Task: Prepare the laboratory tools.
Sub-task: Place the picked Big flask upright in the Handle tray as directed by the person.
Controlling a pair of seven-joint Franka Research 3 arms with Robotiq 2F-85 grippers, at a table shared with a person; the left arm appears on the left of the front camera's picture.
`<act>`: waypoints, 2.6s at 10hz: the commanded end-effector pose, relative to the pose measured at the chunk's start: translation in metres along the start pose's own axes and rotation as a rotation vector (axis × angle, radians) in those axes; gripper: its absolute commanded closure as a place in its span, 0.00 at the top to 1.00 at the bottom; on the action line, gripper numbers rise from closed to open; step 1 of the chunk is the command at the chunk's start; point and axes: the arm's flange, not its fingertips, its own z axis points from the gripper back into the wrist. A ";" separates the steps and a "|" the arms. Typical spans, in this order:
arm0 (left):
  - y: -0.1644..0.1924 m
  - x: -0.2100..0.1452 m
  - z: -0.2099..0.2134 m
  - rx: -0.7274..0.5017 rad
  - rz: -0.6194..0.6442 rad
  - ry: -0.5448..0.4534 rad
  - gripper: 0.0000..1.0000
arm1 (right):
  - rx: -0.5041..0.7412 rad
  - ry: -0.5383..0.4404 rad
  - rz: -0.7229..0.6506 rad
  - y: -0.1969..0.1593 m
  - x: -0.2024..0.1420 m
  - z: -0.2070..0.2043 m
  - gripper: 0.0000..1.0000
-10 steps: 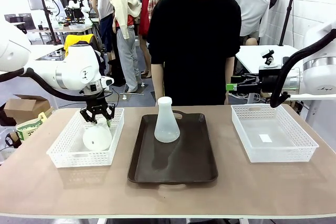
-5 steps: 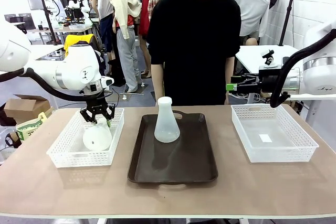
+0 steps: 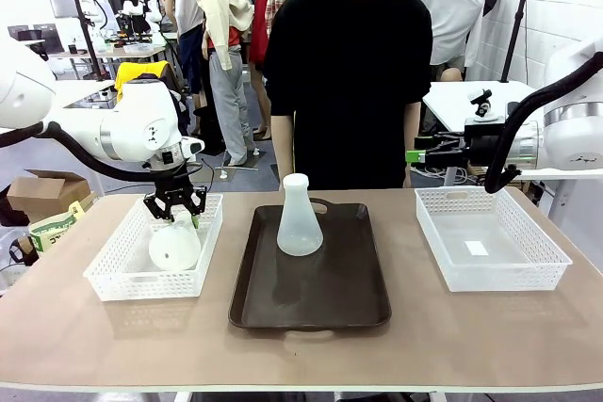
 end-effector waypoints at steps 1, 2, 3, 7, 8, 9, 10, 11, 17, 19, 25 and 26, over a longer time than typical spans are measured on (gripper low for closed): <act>-0.001 0.000 0.000 -0.004 -0.002 -0.013 0.00 | -0.002 0.021 -0.007 0.000 0.001 0.000 1.00; -0.001 0.000 0.000 -0.004 -0.002 -0.013 0.00 | -0.002 0.021 -0.007 0.000 0.001 0.000 1.00; 0.000 0.000 0.000 0.000 0.000 0.000 0.00 | -0.002 0.021 -0.007 0.000 0.001 0.000 1.00; 0.008 -0.038 0.099 0.036 -0.106 -0.088 0.00 | -0.002 0.021 -0.007 0.000 0.001 0.000 1.00; 0.013 -0.045 0.116 0.026 -0.124 -0.117 0.00 | -0.002 0.021 -0.007 0.000 0.001 0.000 1.00; 0.016 -0.054 0.129 0.013 -0.138 -0.147 0.00 | -0.002 0.021 -0.007 0.000 0.001 0.000 1.00; 0.018 -0.065 0.140 -0.002 -0.154 -0.172 0.00 | -0.002 0.021 -0.007 0.000 0.001 0.000 1.00; 0.019 -0.076 0.146 -0.031 -0.188 -0.189 0.00 | -0.002 0.021 -0.007 0.000 0.001 0.000 1.00; 0.012 -0.094 0.166 -0.062 -0.225 -0.236 0.00 | -0.002 0.021 -0.007 0.000 0.001 0.000 1.00; 0.012 -0.094 0.166 -0.062 -0.225 -0.236 0.00 | -0.002 0.021 -0.007 0.000 0.001 0.000 1.00; 0.012 -0.094 0.166 -0.062 -0.225 -0.236 0.00 | -0.002 0.021 -0.007 0.000 0.001 0.000 1.00; 0.012 -0.094 0.166 -0.062 -0.225 -0.236 0.00 | -0.002 0.021 -0.007 0.000 0.001 0.000 1.00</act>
